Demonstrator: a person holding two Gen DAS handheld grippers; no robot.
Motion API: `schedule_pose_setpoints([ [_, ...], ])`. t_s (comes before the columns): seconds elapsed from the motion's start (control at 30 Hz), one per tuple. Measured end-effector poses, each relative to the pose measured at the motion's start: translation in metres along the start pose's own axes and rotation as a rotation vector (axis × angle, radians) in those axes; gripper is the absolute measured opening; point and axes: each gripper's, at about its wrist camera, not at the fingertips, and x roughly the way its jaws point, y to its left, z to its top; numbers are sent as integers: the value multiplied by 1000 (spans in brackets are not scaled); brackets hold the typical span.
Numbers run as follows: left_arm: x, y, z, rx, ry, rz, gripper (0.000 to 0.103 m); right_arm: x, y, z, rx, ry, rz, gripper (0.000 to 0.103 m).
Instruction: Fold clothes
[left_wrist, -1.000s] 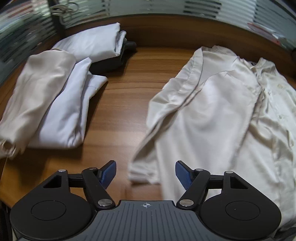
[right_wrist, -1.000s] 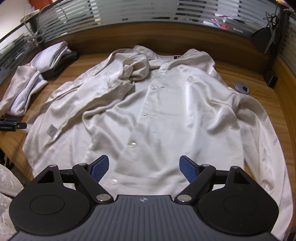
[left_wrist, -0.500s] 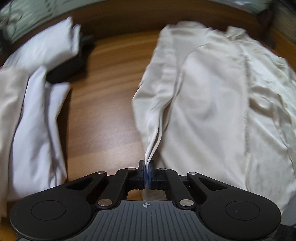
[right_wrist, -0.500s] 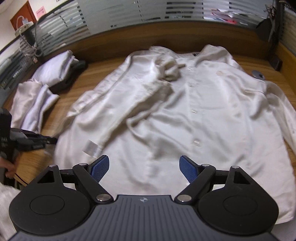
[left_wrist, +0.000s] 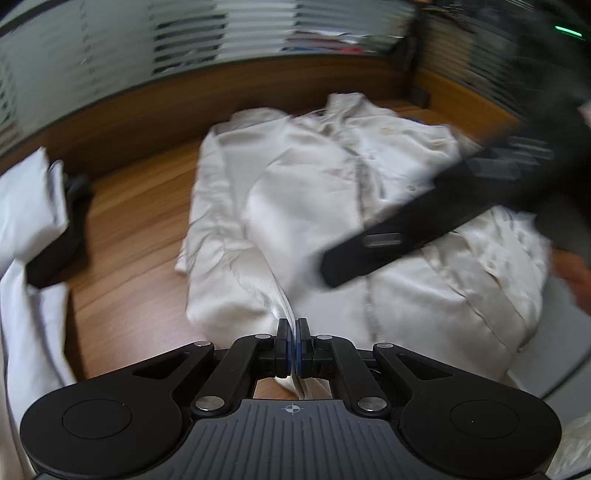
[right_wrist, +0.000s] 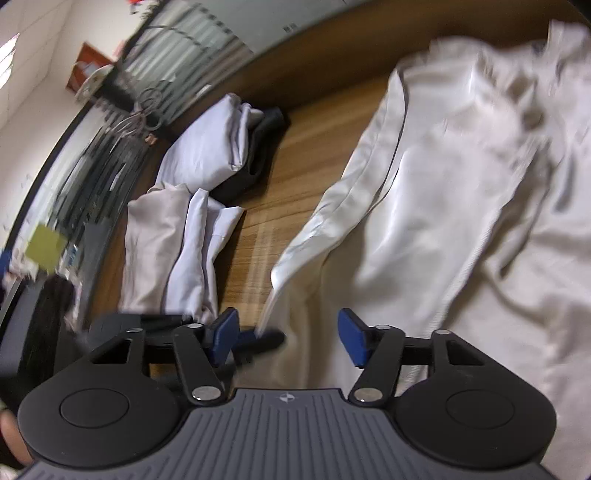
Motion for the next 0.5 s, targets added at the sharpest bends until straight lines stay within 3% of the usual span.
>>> schedule_pose_setpoints([
  [0.1,-2,-12,1,22,-23,-39,5,22,-14,8,94,45,33,46],
  [0.17,-3,-21,3,34,-41,-58,5,32,-23,8,149,73,48,25],
  [0.2,-3,-25,5,42,-43,-60,5,35,-27,8,169,80,54,3],
  [0.27,-7,-33,7,70,-45,-61,7,30,-30,9,152,61,43,3],
  [0.33,-16,-35,7,91,-65,-61,19,16,-31,13,117,24,15,3],
  [0.4,-27,-31,7,90,-86,-48,45,-6,-37,19,111,-28,-5,2],
  [0.5,-32,-18,6,68,-97,8,50,-46,-53,30,118,-108,-35,2],
])
